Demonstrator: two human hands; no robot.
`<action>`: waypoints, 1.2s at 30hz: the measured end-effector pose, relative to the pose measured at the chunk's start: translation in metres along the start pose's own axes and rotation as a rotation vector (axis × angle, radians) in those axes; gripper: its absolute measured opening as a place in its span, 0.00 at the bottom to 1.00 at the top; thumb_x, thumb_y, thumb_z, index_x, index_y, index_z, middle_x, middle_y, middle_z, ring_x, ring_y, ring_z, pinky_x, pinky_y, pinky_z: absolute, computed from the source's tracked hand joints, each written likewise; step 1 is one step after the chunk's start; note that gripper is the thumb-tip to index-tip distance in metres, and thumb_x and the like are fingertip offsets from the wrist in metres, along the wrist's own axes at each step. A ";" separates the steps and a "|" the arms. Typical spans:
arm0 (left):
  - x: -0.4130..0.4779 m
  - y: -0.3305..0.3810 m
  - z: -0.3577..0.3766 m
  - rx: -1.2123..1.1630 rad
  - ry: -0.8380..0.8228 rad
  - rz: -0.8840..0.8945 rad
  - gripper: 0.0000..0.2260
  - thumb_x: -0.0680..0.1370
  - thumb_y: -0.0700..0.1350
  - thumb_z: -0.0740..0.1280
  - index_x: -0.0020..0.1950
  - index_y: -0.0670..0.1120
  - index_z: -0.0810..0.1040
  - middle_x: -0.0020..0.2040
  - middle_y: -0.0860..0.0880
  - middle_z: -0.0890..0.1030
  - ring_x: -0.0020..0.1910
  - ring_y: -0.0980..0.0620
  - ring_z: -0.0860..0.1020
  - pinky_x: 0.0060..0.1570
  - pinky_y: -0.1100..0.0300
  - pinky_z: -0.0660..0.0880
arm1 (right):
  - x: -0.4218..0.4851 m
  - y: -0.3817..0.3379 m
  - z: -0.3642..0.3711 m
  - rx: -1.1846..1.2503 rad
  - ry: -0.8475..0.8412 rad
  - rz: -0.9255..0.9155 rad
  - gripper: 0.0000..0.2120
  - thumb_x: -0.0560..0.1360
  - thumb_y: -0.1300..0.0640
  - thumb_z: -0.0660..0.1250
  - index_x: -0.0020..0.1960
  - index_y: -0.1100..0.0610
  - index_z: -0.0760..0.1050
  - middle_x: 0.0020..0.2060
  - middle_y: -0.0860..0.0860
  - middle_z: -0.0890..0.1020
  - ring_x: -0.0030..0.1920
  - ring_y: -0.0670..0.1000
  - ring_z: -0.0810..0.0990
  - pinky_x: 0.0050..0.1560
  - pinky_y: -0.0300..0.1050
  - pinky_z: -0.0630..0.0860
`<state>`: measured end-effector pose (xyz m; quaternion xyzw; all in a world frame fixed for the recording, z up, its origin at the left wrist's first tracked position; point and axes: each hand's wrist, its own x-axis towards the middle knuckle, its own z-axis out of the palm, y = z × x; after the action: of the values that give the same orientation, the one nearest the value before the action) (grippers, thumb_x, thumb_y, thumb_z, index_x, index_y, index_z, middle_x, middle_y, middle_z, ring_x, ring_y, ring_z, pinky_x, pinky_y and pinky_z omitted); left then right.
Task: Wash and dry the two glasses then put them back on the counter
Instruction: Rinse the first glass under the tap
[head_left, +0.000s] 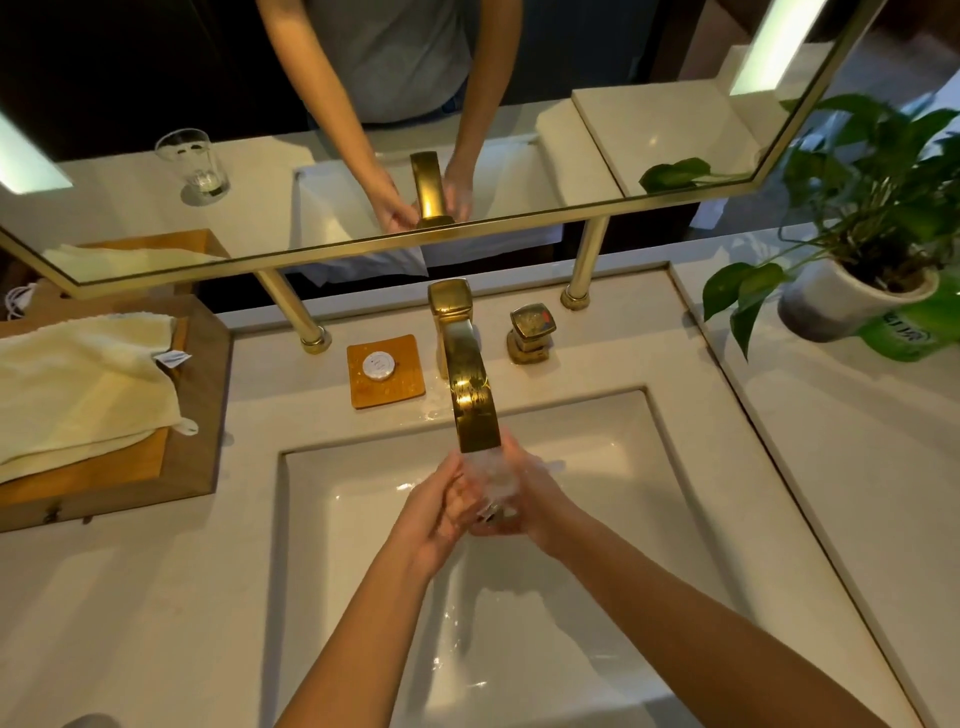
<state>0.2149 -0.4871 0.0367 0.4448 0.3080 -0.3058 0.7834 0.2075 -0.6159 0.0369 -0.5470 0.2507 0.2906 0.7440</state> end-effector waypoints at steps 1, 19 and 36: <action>0.000 0.000 -0.002 0.054 -0.089 0.031 0.14 0.77 0.44 0.65 0.58 0.38 0.79 0.49 0.39 0.85 0.43 0.47 0.84 0.46 0.54 0.81 | 0.001 -0.003 -0.004 0.046 -0.016 0.046 0.23 0.78 0.35 0.55 0.62 0.50 0.74 0.55 0.56 0.81 0.55 0.59 0.82 0.46 0.54 0.83; -0.007 0.007 -0.024 1.819 -0.563 0.832 0.17 0.78 0.58 0.58 0.59 0.52 0.80 0.54 0.53 0.83 0.50 0.55 0.79 0.46 0.72 0.69 | 0.000 0.026 -0.015 0.267 0.092 0.321 0.19 0.77 0.47 0.56 0.35 0.58 0.73 0.23 0.51 0.75 0.18 0.46 0.67 0.16 0.33 0.59; -0.021 -0.040 0.027 0.671 0.093 0.689 0.08 0.78 0.41 0.66 0.54 0.48 0.82 0.48 0.48 0.85 0.49 0.52 0.83 0.46 0.60 0.79 | 0.023 0.010 -0.019 -0.198 0.210 -0.285 0.15 0.77 0.47 0.57 0.37 0.56 0.71 0.31 0.53 0.73 0.29 0.46 0.71 0.25 0.37 0.67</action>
<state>0.1774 -0.5232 0.0441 0.7623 0.0618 -0.0909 0.6378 0.2162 -0.6286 0.0088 -0.6747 0.2170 0.1469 0.6900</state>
